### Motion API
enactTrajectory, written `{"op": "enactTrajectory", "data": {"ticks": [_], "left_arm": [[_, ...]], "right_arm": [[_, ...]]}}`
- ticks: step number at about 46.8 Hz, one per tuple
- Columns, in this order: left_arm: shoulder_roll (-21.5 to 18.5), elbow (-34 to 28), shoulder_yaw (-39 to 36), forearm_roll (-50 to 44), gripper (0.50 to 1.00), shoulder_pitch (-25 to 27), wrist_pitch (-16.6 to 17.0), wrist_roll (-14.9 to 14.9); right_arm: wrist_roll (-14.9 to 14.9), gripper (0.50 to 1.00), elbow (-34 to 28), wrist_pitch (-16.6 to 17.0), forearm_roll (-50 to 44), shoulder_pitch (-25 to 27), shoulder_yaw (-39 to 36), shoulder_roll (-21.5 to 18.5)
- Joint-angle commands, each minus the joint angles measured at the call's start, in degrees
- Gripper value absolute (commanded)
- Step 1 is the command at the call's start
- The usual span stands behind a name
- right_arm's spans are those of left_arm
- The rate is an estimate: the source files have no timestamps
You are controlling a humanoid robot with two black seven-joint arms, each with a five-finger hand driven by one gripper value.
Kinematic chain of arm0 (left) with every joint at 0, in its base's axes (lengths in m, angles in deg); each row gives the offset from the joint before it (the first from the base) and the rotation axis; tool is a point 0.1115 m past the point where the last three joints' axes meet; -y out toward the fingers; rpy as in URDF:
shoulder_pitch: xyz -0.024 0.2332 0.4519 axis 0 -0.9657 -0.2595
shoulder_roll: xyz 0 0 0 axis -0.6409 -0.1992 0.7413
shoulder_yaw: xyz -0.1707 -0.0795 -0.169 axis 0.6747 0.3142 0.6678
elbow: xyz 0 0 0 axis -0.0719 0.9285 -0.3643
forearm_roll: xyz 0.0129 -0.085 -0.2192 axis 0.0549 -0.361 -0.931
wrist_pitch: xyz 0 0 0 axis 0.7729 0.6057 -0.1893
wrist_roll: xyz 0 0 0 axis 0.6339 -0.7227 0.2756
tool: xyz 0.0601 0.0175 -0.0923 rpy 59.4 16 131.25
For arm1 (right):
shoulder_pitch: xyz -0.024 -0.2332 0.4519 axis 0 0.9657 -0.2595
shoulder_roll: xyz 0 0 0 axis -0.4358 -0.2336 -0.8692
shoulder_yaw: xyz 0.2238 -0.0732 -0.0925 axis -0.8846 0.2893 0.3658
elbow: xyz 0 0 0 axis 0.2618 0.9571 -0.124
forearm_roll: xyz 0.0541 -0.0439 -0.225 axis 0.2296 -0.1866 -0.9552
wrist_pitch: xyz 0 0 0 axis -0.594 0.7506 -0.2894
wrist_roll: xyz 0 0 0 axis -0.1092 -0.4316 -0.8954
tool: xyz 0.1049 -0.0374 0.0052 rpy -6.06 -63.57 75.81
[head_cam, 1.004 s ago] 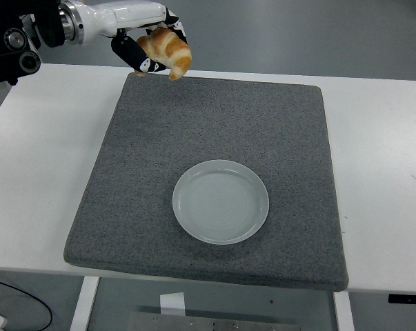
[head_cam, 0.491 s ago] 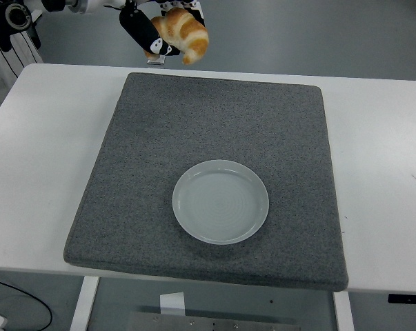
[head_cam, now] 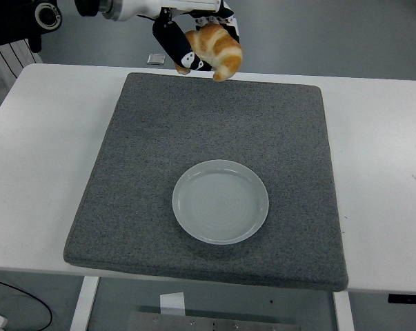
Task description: Place the bread on the plate
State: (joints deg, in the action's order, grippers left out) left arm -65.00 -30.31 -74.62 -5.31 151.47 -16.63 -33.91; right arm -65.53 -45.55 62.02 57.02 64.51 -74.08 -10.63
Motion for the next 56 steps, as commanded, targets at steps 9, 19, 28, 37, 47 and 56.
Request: {"op": "enactTrajectory", "data": {"ticks": [9,19,28,37,47,56], "left_arm": [[2.9,0.0,1.3,-0.2,0.500,-0.9,-1.8,-0.1],[4.2,0.0,2.0,-0.2,0.500,-1.5,-3.0,0.0],[5.1,0.0,2.0,-0.1,0.500,-2.7,-4.9,0.0],[7.2,0.0,1.6,0.9,0.500,-6.0,-5.0,0.0],[8.8,-0.7,1.2,4.7,0.500,-9.3,-4.9,0.0],[9.2,-0.7,1.2,6.8,0.500,-12.4,-4.5,0.0]], "right_arm": [[0.0,0.932,0.0,0.0,0.0,0.0,0.0,0.0],[0.0,0.932,0.0,0.0,0.0,0.0,0.0,0.0],[0.0,0.932,0.0,0.0,0.0,0.0,0.0,0.0],[-0.1,0.932,0.0,0.0,0.0,0.0,0.0,0.0],[0.0,0.932,0.0,0.0,0.0,0.0,0.0,0.0],[0.0,0.932,0.0,0.0,0.0,0.0,0.0,0.0]]}}
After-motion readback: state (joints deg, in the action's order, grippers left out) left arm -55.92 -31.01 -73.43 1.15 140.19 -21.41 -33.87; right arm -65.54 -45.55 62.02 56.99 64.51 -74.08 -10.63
